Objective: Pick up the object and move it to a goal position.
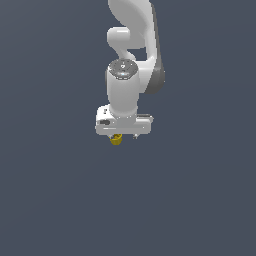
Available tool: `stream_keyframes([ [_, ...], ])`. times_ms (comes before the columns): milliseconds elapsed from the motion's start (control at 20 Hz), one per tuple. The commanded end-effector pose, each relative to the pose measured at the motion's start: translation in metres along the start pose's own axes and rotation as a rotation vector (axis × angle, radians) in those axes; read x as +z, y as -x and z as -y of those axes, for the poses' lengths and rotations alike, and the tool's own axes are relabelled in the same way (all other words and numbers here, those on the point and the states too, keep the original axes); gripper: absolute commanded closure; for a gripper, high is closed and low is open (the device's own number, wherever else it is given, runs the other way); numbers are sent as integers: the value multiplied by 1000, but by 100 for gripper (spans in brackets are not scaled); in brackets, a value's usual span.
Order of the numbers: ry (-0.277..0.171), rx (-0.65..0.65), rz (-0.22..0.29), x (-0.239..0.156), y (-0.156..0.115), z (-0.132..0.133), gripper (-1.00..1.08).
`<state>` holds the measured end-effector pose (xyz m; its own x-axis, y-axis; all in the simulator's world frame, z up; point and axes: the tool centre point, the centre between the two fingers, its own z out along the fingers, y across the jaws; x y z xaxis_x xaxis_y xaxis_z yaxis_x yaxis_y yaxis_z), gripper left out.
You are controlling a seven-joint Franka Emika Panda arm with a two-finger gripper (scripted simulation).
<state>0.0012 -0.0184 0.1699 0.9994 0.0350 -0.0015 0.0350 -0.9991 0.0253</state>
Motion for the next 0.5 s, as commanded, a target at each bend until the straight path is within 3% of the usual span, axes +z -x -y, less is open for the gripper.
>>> stream_keyframes([
  [0, 0, 0, 0, 0, 0, 0, -92],
  [450, 27, -5, -24, -13, -4, -30, -92],
])
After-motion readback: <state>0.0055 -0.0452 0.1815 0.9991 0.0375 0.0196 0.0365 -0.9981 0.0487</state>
